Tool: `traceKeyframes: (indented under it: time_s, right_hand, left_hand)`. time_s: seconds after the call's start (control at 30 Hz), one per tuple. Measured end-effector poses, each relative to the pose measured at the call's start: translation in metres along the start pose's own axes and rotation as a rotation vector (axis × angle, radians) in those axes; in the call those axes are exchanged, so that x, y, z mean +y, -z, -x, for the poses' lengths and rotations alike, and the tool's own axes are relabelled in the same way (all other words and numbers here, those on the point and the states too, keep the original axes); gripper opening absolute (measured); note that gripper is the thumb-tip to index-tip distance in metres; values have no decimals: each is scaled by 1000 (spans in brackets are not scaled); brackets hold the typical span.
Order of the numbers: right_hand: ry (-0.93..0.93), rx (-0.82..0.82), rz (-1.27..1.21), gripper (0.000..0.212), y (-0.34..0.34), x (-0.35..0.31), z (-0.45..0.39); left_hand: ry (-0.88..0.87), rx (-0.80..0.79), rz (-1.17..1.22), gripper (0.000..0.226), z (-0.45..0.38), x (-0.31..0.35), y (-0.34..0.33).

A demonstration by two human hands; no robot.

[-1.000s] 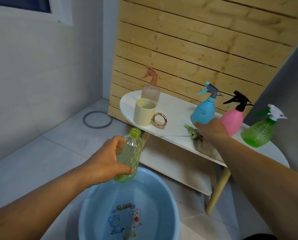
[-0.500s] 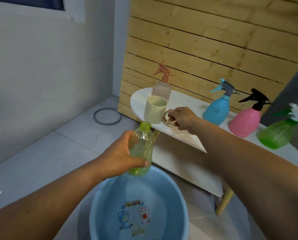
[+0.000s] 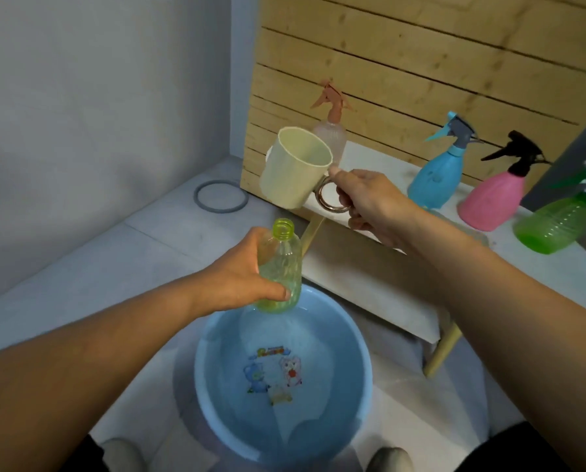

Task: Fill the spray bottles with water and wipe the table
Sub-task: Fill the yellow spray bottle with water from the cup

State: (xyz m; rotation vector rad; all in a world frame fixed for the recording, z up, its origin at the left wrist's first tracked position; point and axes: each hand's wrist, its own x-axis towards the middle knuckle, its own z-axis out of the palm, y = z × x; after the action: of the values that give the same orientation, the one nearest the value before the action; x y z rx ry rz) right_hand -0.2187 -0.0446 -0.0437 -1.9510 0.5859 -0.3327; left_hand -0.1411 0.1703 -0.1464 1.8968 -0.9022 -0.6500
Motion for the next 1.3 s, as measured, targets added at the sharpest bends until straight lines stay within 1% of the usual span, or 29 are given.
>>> traceKeyframes:
  time_s: [0.07, 0.1, 0.23, 0.37, 0.43, 0.47, 0.53, 0.57, 0.67, 0.7, 0.8, 0.97, 1.07, 1.17, 1.3]
  right_hand:
    - [-7, -1, 127, 41, -9, 13, 13]
    - [-23, 1, 147, 41, -13, 20, 18]
    - [-163, -23, 88, 37, -32, 64, 30]
    - [-325, -181, 224, 24, -48, 125, 33]
    - [-391, -257, 370, 18, -56, 155, 33]
    - [-396, -301, 468, 20, -59, 168, 33]
    - [-340, -376, 692, 26, -68, 196, 31]
    - [-280, -389, 817, 27, -71, 207, 35]
    - [-197, -412, 1111, 27, -79, 242, 41]
    - [-177, -422, 1191, 26, -81, 249, 44]
    - [-152, -458, 1322, 28, -83, 268, 43]
    - [-120, -526, 1389, 30, -97, 288, 42]
    - [-116, -551, 1357, 30, -107, 294, 46]
    - [-203, -542, 1226, 30, -118, 295, 48]
    - [-363, -461, 912, 27, -118, 291, 46]
  left_hand:
    - [0, -31, -12, 88, 9, -6, -3]
    - [-2, -50, -12, 89, 13, -9, -5]
    - [2, -112, -27, 88, 27, -15, -7]
    - [13, -93, -21, 88, 31, -13, -8]
    - [16, -91, -13, 87, 31, -11, -9]
    - [14, -93, -13, 85, 32, -9, -9]
    - [15, -75, -12, 84, 29, -6, -10]
    - [9, -58, -11, 82, 29, -4, -11]
    - [7, -8, 9, 78, 25, -2, -13]
    - [6, 4, 15, 77, 24, -2, -14]
    - [12, 39, 24, 73, 21, -3, -15]
    - [67, 88, 16, 72, 17, -6, -11]
    - [82, 101, 17, 73, 16, -8, -9]
    - [92, 94, 18, 77, 16, -9, -8]
    - [97, 82, 6, 78, 16, -11, -7]
